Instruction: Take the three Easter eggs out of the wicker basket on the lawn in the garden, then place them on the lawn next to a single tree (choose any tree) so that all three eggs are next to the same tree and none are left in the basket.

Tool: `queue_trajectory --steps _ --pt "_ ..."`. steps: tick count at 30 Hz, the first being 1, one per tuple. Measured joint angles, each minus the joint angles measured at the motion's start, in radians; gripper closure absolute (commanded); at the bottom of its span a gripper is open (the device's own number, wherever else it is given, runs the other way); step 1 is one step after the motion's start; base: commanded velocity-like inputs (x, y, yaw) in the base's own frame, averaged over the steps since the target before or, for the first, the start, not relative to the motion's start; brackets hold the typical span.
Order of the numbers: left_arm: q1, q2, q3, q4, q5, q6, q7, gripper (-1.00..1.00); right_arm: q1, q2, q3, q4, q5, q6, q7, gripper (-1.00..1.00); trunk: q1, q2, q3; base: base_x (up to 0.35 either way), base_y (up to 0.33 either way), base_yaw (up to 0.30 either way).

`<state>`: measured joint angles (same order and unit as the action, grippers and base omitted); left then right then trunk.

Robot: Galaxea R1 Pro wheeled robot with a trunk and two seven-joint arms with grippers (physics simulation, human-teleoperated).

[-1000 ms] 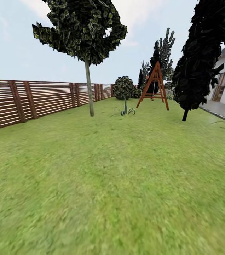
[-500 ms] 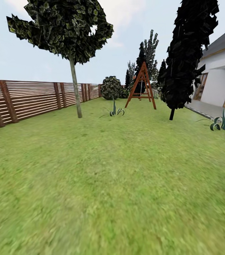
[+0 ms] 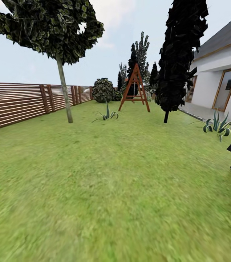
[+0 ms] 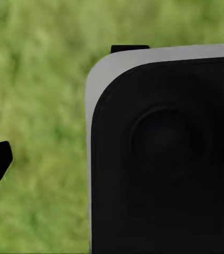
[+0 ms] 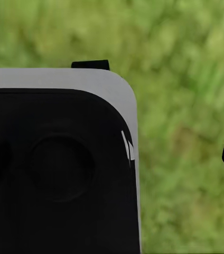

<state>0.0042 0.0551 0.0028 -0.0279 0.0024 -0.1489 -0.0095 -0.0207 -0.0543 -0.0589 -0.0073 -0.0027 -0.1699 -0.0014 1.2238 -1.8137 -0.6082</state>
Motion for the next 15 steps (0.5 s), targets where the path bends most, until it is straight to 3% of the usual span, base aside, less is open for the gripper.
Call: queue_trajectory --steps 15 --pt "0.0 0.0 0.0 0.0 0.0 0.0 0.001 -1.0 0.0 0.001 0.001 0.0 0.0 0.0 0.0 -1.0 0.0 0.0 0.0 0.335 0.129 -0.034"
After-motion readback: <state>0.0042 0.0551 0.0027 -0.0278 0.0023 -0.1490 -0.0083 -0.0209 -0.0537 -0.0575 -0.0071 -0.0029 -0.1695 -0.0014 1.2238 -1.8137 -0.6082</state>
